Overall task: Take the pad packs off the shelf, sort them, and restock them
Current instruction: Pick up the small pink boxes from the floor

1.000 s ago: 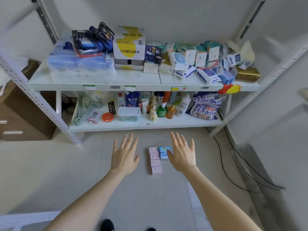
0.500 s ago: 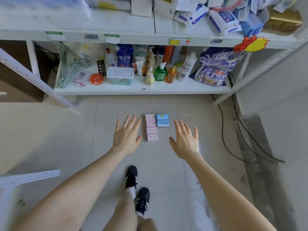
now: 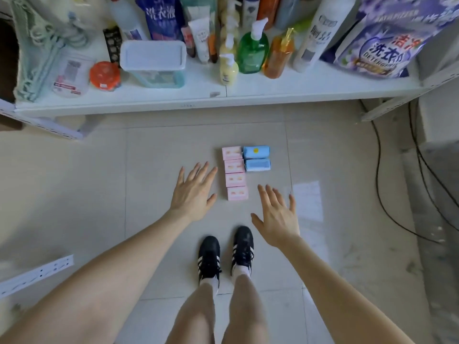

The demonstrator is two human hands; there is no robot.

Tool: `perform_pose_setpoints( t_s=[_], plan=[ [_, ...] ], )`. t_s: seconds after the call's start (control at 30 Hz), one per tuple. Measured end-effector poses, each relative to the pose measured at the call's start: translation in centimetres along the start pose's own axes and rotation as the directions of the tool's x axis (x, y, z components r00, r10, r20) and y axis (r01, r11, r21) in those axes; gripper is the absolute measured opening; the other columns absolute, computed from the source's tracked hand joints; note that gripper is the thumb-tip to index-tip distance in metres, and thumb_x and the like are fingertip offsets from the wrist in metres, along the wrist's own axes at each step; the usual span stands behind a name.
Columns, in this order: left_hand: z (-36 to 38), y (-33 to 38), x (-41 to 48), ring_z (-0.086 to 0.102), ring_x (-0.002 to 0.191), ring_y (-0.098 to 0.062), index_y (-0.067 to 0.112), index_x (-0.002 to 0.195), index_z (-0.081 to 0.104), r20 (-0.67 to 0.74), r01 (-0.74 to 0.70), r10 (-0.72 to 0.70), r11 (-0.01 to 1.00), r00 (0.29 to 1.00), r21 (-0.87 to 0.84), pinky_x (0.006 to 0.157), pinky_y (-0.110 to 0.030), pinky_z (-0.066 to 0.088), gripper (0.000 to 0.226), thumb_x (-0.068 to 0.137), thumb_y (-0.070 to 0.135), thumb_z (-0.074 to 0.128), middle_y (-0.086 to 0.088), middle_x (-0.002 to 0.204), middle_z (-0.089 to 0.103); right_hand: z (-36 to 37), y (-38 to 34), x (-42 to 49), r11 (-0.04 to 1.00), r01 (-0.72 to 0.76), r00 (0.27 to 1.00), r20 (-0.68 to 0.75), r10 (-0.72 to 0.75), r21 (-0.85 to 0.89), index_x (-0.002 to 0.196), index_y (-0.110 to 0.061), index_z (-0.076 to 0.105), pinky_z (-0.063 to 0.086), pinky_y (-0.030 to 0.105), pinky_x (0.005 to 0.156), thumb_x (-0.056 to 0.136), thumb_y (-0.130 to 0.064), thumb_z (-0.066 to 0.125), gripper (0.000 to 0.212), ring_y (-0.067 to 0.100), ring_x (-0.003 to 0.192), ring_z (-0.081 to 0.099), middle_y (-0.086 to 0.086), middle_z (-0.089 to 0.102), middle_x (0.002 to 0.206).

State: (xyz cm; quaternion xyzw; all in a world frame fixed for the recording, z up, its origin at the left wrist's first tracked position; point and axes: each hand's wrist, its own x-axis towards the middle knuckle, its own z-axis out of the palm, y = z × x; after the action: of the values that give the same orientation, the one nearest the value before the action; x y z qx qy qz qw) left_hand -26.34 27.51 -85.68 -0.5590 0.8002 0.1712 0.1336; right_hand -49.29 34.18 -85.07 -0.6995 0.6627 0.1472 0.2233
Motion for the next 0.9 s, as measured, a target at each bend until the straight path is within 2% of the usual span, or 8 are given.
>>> perform_pose_setpoints(
  t_s=[0.13, 0.33, 0.57, 0.63, 0.77, 0.9],
  plan=[
    [7.4, -1.5, 5.2, 0.011, 0.148, -0.021, 0.021, 0.153, 0.016, 0.038, -0.015, 0.016, 0.999, 0.999, -0.029, 0.119, -0.049, 0.003, 0.069, 0.095, 0.041, 0.047, -0.002, 0.162, 0.013, 7.1, 1.9, 5.9, 1.000, 0.000, 0.997, 0.083, -0.001, 0.009, 0.153, -0.023, -0.005, 0.001, 0.050, 0.117, 0.095, -0.054, 0.038, 0.079, 0.020, 0.148, 0.008, 0.001, 0.006, 0.162],
    [18.8, -2.7, 11.2, 0.014, 0.148, -0.020, 0.021, 0.153, 0.015, 0.103, -0.023, 0.030, 0.998, 0.994, -0.063, 0.118, -0.049, 0.007, 0.072, 0.093, 0.040, 0.050, -0.001, 0.161, 0.013, 17.6, 3.6, 12.6, 0.999, 0.018, 0.990, 0.141, -0.025, 0.051, 0.153, -0.022, 0.000, 0.008, 0.048, 0.117, 0.092, -0.053, 0.043, 0.081, 0.017, 0.147, 0.012, 0.000, 0.010, 0.161],
    [27.0, -3.4, 17.4, 0.019, 0.146, -0.022, 0.021, 0.153, 0.015, 0.095, -0.059, 0.069, 0.993, 0.993, -0.102, 0.118, -0.048, 0.012, 0.073, 0.093, 0.041, 0.052, -0.001, 0.160, 0.017, 25.5, 5.5, 19.3, 0.996, 0.078, 0.986, 0.145, -0.085, 0.051, 0.153, -0.020, 0.003, 0.011, 0.048, 0.117, 0.091, -0.052, 0.049, 0.084, 0.017, 0.147, 0.014, 0.001, 0.007, 0.162],
    [28.2, -3.6, 18.7, 0.023, 0.143, -0.022, 0.021, 0.153, 0.018, 0.087, -0.076, 0.086, 0.992, 0.993, -0.104, 0.117, -0.048, 0.016, 0.073, 0.092, 0.041, 0.054, -0.001, 0.159, 0.022, 26.7, 6.0, 20.8, 0.995, 0.094, 0.989, 0.115, -0.098, 0.041, 0.153, -0.017, 0.008, 0.014, 0.048, 0.116, 0.089, -0.052, 0.052, 0.085, 0.018, 0.145, 0.019, 0.002, 0.013, 0.161],
    [29.9, -3.7, 20.5, 0.035, 0.132, -0.025, 0.020, 0.149, 0.029, 0.053, -0.115, 0.120, 0.990, 0.991, -0.085, 0.110, -0.042, 0.028, 0.072, 0.087, 0.041, 0.058, 0.000, 0.149, 0.035, 28.5, 6.1, 22.6, 0.990, 0.133, 0.989, 0.062, -0.135, 0.039, 0.145, -0.011, 0.032, 0.022, 0.047, 0.112, 0.082, -0.050, 0.065, 0.081, 0.024, 0.132, 0.041, 0.006, 0.039, 0.148],
    [31.2, -3.7, 21.1, 0.041, 0.123, -0.024, 0.020, 0.144, 0.035, 0.048, -0.157, 0.161, 0.985, 0.986, -0.068, 0.100, -0.038, 0.034, 0.068, 0.084, 0.041, 0.060, 0.000, 0.140, 0.042, 30.2, 6.4, 23.0, 0.985, 0.175, 0.981, 0.090, -0.174, 0.005, 0.138, -0.012, 0.040, 0.025, 0.045, 0.111, 0.077, -0.048, 0.070, 0.077, 0.023, 0.125, 0.046, 0.003, 0.045, 0.139]
  ],
)
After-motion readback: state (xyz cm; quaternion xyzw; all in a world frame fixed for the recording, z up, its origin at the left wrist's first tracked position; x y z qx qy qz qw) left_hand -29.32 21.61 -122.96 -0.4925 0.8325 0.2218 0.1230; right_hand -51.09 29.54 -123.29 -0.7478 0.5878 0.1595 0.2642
